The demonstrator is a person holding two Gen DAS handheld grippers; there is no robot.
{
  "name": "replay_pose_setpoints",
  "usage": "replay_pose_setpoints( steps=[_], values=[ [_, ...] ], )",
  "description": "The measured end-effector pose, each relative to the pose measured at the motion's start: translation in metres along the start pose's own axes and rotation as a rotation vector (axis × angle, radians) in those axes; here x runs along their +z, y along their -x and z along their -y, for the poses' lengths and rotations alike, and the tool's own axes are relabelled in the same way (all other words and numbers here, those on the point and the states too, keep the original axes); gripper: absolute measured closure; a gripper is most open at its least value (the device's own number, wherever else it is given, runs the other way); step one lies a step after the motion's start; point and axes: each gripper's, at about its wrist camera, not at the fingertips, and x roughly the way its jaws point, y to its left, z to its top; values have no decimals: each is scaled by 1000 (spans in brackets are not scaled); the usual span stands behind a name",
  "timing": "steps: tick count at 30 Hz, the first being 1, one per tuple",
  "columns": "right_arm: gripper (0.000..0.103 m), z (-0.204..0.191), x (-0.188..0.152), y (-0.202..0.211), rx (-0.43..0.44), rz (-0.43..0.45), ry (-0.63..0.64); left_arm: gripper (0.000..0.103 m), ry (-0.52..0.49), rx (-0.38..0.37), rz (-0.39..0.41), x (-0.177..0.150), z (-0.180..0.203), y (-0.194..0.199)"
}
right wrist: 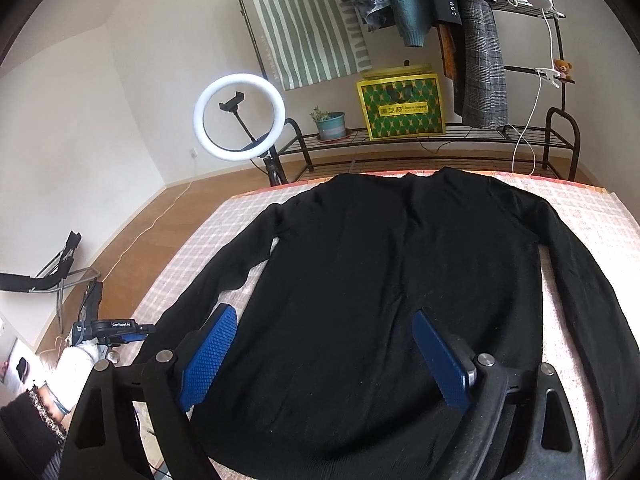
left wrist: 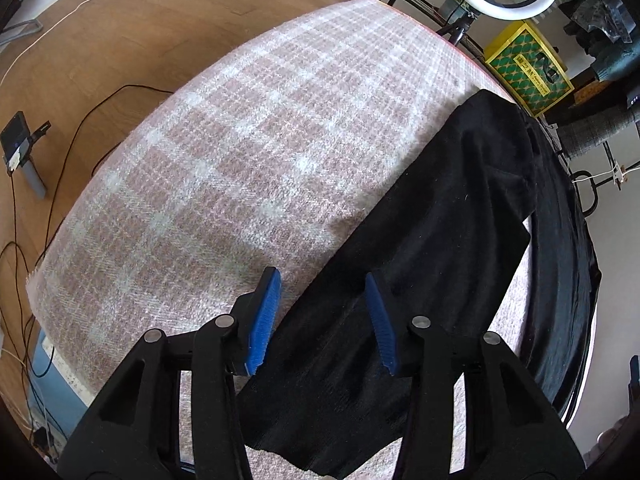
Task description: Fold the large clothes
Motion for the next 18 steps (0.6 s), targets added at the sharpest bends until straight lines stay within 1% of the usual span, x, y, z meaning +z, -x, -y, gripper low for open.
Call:
replay_pose_setpoints(
  steps=[2, 5, 6, 10, 12, 17, 18],
  values=[
    [11, -2, 2, -1, -6, 2, 15, 92, -3, -16, -13, 0, 3, -4],
    [11, -6, 1, -1, -12, 5, 40, 99, -28, -41, -20, -1, 11, -5],
    [11, -7, 1, 0, -13, 6, 46, 100, -37, -52, -24, -2, 15, -5],
    [11, -10, 2, 0, -16, 5, 66, 101, -43, -80, 6, -2, 23, 4],
    [12, -10, 1, 0, -13, 2, 66, 101, -22, -121, 24, 0, 25, 12],
    [22, -5, 1, -6, 10, -41, 57, 101, -42, -205, 84, 2, 45, 38],
    [24, -3, 1, -7, 17, -51, 51, 101, -35, -233, 91, 1, 51, 43]
  ],
)
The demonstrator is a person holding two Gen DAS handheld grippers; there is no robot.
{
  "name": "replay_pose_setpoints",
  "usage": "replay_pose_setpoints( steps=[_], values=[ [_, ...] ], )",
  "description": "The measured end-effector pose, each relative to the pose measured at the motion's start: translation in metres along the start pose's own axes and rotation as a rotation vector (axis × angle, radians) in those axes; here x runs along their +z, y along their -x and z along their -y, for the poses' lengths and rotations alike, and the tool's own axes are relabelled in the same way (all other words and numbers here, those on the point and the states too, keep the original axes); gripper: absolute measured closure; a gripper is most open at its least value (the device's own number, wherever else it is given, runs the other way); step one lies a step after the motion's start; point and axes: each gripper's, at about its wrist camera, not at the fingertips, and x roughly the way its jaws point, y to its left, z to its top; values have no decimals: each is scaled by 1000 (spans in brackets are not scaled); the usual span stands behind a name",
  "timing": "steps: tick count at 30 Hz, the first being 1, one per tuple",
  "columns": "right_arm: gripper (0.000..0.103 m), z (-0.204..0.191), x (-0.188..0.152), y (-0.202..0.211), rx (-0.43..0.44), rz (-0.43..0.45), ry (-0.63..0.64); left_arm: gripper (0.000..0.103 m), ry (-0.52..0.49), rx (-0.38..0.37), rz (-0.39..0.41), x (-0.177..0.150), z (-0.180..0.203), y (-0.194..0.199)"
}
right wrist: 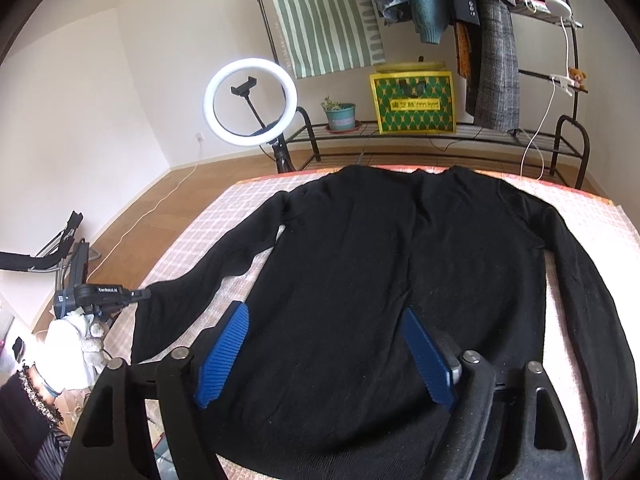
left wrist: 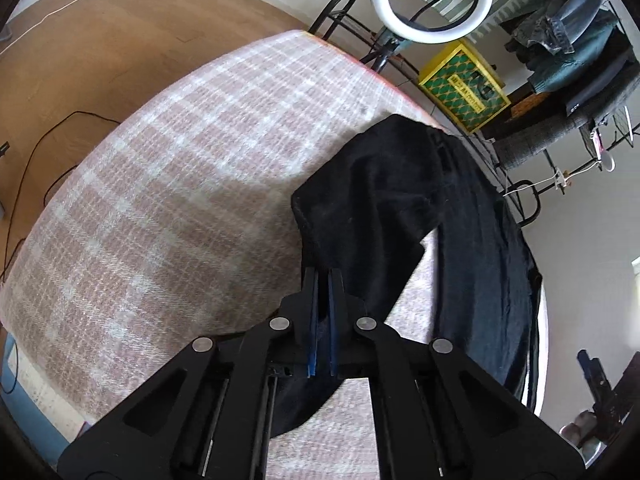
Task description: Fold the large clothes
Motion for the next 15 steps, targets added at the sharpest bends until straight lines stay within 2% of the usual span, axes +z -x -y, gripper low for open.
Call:
replay_pose_setpoints(
  steps=[3, 9, 12, 15],
  values=[
    [26, 6, 0, -3, 35, -22, -32, 101, -16, -76, 11, -5, 26, 5],
    [45, 12, 4, -6, 58, -29, -53, 101, -190, -176, 9, -28, 110, 8],
    [53, 17, 5, -6, 75, -35, -67, 101, -273, -247, -34, -48, 151, 4],
    [55, 23, 3, -4, 87, -38, -80, 101, -388, -259, -86, -71, 186, -9]
  ],
)
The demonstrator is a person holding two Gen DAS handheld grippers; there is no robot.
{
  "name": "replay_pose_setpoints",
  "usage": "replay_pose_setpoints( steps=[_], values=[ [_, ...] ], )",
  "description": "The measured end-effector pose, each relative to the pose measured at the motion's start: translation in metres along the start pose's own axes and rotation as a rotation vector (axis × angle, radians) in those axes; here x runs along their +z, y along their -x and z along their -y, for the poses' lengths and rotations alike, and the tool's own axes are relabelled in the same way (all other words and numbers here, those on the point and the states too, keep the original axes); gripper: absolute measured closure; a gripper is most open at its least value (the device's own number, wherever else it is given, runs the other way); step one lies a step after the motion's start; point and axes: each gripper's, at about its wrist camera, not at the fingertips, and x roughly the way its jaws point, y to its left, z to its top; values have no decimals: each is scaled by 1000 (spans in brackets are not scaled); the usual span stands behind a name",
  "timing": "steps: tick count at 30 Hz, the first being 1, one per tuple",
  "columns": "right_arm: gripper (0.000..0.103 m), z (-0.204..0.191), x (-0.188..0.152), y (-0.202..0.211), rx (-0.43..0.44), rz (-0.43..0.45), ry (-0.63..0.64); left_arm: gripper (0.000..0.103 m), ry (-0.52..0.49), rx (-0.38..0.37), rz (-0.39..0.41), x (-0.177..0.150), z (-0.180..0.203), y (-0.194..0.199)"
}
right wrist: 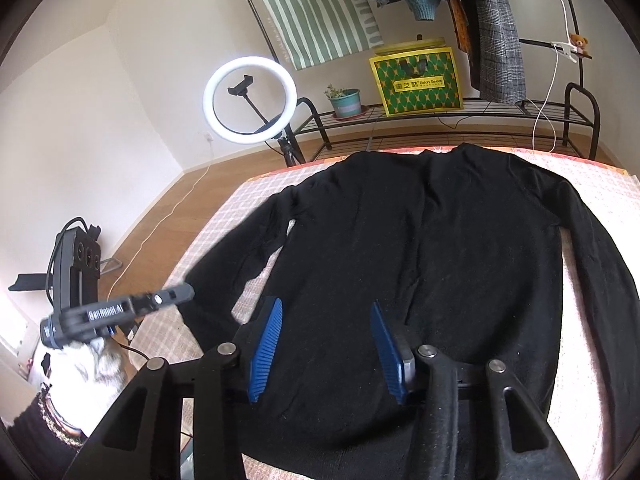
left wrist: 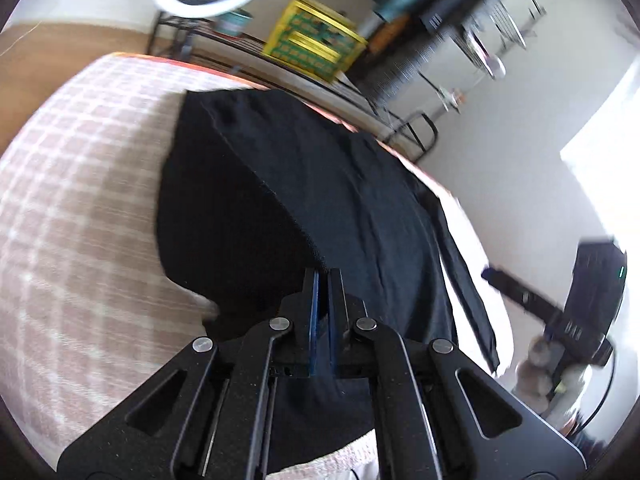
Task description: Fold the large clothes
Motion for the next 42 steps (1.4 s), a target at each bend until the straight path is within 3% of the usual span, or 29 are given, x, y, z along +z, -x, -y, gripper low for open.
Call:
replay_pose_setpoints(
  steps=[6, 10, 12, 16, 20, 25, 26, 27, 28, 30, 31, 32, 33, 42],
  values=[
    [55, 26, 3, -3, 38, -26, -77, 102, -81, 45, -124, -21, 29, -48],
    [55, 33, 7, -15, 78, -61, -104, 101, -84, 51, -144, -26, 30, -55],
    [55, 31, 6, -24, 88, -85, -86, 95, -65, 49, -181, -29, 29, -53],
    [50, 22, -1, -44, 92, -140, -41, 92, -34, 42, -130, -28, 17, -25],
    [50, 9, -19, -73, 171, -247, -50, 92, 59, 60, -73, -33, -6, 0],
    [47, -4, -31, -105, 203, -331, -71, 92, 122, 65, -134, -47, -22, -15],
    [47, -4, -31, -109, 214, -336, -90, 85, 112, 69, -150, -48, -21, -20],
    [47, -3, -31, -112, 225, -338, -112, 68, 102, 79, -173, -50, -20, -27],
    [47, -1, -30, -114, 231, -337, -130, 61, 100, 88, -189, -51, -19, -34],
    [47, 0, -29, -116, 230, -329, -156, 57, 99, 92, -193, -54, -19, -44],
    [47, 1, -28, -117, 232, -327, -166, 57, 92, 95, -198, -57, -18, -48],
    [47, 3, -28, -118, 237, -328, -176, 70, 71, 90, -208, -59, -15, -52],
    [47, 3, -28, -121, 239, -333, -182, 102, 36, 94, -225, -62, -10, -56],
    [47, 11, -38, -147, 280, -409, -265, 103, -174, 50, -171, -77, 40, -15]
  ],
)
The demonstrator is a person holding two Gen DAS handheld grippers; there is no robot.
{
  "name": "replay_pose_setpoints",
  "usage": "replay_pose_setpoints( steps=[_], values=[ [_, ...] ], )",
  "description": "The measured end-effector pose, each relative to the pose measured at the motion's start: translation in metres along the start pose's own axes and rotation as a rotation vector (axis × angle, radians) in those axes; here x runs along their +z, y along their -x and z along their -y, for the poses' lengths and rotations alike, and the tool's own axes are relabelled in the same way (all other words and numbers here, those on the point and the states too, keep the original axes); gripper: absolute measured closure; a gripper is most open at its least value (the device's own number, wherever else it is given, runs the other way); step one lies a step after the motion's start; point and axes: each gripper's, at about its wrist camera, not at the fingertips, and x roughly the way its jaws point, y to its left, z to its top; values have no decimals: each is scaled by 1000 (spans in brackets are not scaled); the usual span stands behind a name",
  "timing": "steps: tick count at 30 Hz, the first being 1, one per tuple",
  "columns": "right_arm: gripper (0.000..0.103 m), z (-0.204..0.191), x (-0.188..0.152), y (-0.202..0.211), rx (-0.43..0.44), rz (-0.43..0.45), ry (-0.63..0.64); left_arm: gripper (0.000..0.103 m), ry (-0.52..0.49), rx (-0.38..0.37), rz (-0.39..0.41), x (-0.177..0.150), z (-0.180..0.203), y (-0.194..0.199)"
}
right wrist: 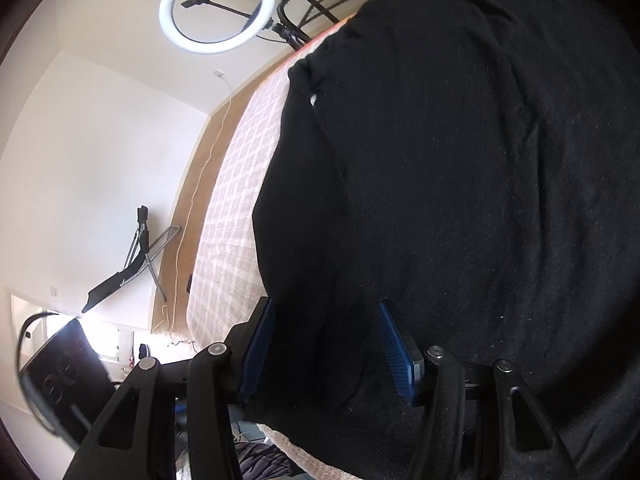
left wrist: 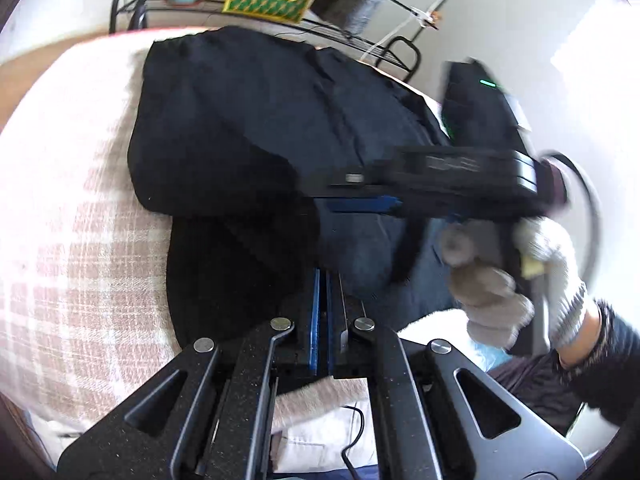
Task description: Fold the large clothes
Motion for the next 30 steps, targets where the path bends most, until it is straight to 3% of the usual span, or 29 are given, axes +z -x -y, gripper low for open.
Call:
replay_pose_setpoints(
  steps=[5, 8, 10, 13, 15, 17, 19, 25, 28, 30],
  values=[
    [47, -1, 0, -21, 4, -37, 0, 103, -13, -2, -28, -10, 7, -7],
    [40, -1, -1, -25, 58, -65, -42, 103, -4, -56, -93, -18, 5, -13],
    [36, -6, -1, -22, 53, -52, -21, 103, -4, -43, -99, -17, 2, -11],
    [36, -14, -1, -18, 47, -40, 16, 103, 81, -25, -49, -6, -20, -2],
    [37, -17, -2, -17, -21, -46, 55, 103, 197, -23, -38, 1, -46, -3],
    [44, -16, -4, -22, -83, -71, 78, 103, 285, -32, -44, 5, -64, -11],
    [70, -7, -7, -25, -60, -101, 42, 103, 360, -38, -75, 9, -80, -28],
    [85, 5, -11, -21, -6, -117, 12, 101, 403, -51, -115, 19, -85, -59],
    [95, 11, -13, -16, 61, -113, -21, 99, 416, -70, -113, 21, -82, -61],
    [96, 14, -14, -11, 100, -102, -49, 95, 412, -73, -118, 18, -80, -61]
  ],
)
